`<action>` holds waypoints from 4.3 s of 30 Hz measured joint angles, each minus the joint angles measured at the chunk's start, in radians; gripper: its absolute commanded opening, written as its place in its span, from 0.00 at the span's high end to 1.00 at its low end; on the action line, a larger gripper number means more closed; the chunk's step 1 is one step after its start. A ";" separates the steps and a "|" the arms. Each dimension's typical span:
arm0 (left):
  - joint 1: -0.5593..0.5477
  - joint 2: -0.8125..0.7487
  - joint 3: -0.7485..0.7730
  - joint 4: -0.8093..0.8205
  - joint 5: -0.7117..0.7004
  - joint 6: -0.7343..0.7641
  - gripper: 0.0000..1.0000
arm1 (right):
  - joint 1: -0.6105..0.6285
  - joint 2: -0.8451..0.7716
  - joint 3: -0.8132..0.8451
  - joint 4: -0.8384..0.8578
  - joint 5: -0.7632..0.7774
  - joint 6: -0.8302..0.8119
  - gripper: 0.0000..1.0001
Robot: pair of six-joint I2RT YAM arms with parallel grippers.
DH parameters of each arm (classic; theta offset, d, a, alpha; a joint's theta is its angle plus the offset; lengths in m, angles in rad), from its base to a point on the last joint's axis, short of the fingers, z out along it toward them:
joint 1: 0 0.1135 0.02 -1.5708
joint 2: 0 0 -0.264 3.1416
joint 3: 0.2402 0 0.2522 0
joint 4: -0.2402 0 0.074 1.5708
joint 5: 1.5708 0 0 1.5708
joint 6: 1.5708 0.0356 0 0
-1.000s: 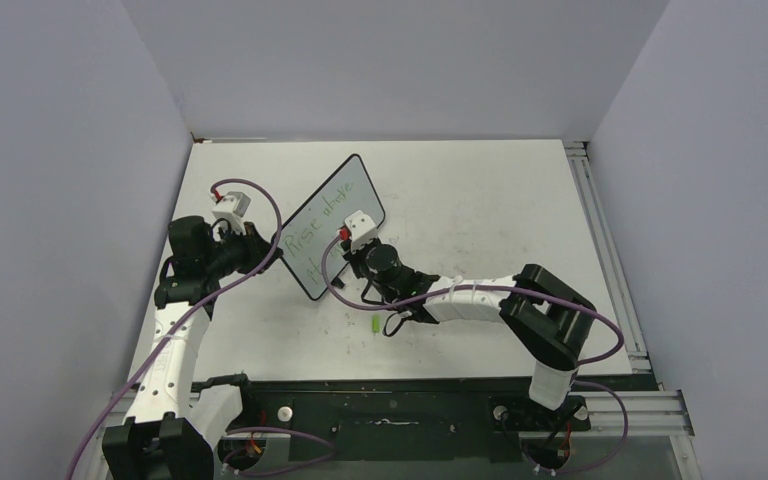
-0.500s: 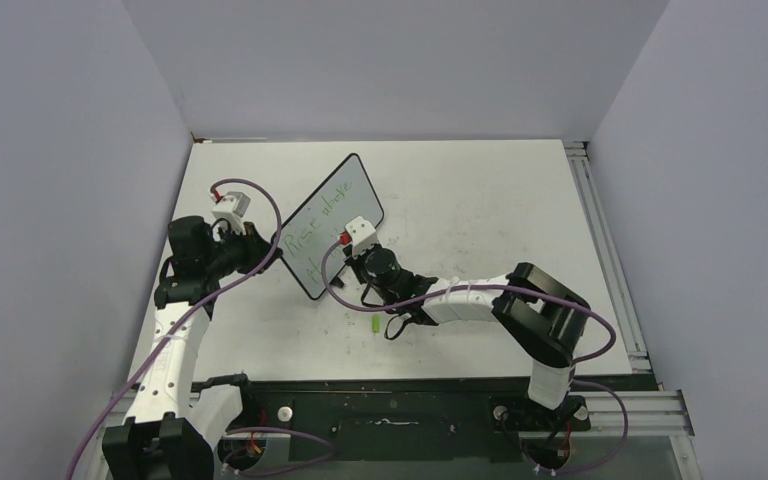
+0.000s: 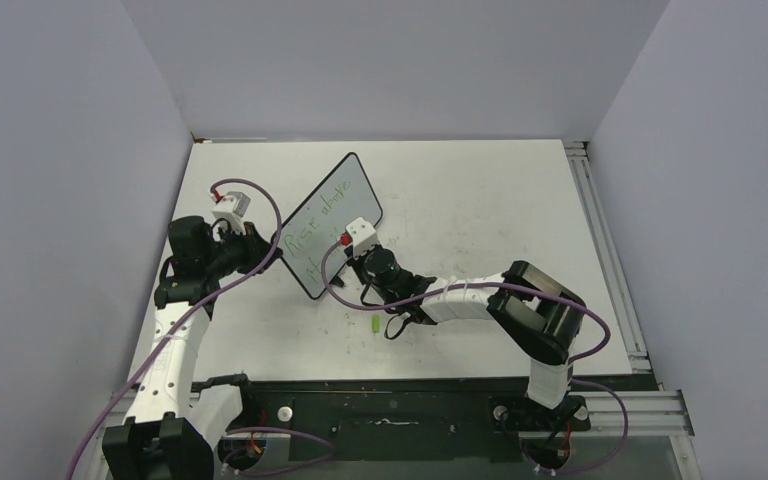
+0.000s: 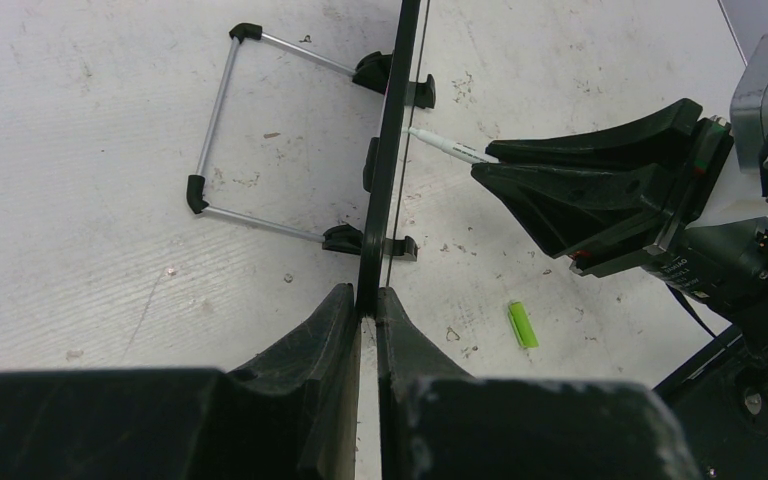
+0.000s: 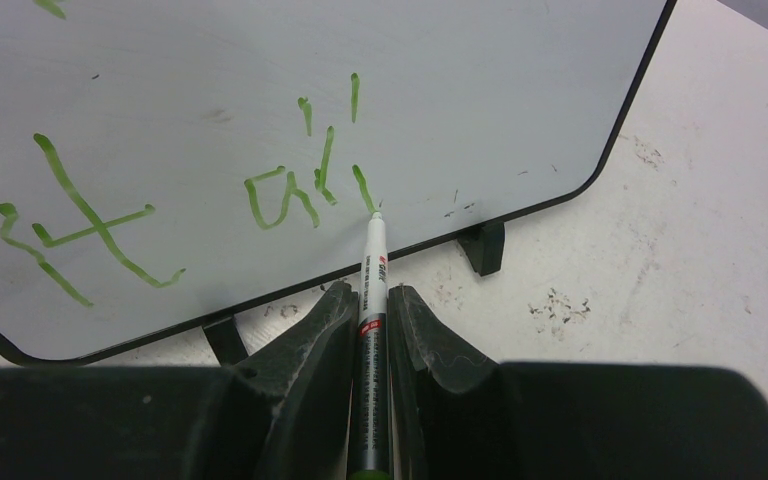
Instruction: Write a sentence on the whiteboard
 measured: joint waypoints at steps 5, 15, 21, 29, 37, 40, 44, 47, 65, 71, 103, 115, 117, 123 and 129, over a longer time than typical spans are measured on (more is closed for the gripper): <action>0.000 0.000 0.000 0.000 0.000 0.000 1.00 | 0.000 0.000 0.002 0.000 0.000 0.000 0.95; 0.000 0.000 0.000 0.000 0.000 0.000 1.00 | 0.000 0.000 0.037 -0.005 -0.001 -0.011 0.95; 0.000 0.000 0.000 0.000 0.000 0.000 1.00 | 0.000 -0.001 0.050 -0.003 -0.002 -0.020 0.95; 0.000 0.000 0.000 0.000 0.000 0.000 1.00 | 0.000 -0.001 0.060 -0.004 -0.010 -0.027 0.95; 0.000 0.000 0.000 0.000 0.000 0.000 1.00 | 0.001 -0.005 0.086 0.006 -0.014 -0.028 0.95; 0.000 0.000 0.000 0.000 0.000 0.000 1.00 | 0.001 -0.006 0.086 0.006 -0.017 -0.030 0.95; 0.000 0.000 0.000 0.000 0.000 0.000 1.00 | 0.002 -0.008 0.087 0.006 -0.019 -0.030 0.95; 0.000 0.000 0.000 0.000 0.000 0.000 1.00 | 0.003 -0.015 0.087 0.007 -0.026 -0.030 0.95; 0.000 0.000 0.000 0.000 0.000 0.000 1.00 | -0.015 -0.119 0.019 0.020 -0.009 -0.002 0.95; 0.000 0.000 0.000 0.000 0.000 0.000 1.00 | -0.105 -0.119 0.004 0.019 -0.108 0.060 0.95; 0.000 0.000 0.000 0.000 0.000 0.000 1.00 | -0.187 -0.032 0.002 0.021 -0.308 0.184 0.95; 0.000 0.000 0.000 0.000 0.000 0.000 1.00 | -0.188 0.004 0.003 0.019 -0.307 0.184 0.95; 0.000 0.000 0.000 0.000 0.000 0.000 1.00 | -0.188 0.005 0.003 0.020 -0.307 0.184 0.95; 0.000 0.000 0.000 0.000 0.000 0.000 1.00 | -0.188 0.005 0.003 0.020 -0.306 0.184 0.95; 0.000 0.000 0.000 0.000 0.000 -0.001 0.95 | -0.187 -0.022 -0.017 0.018 -0.248 0.184 0.95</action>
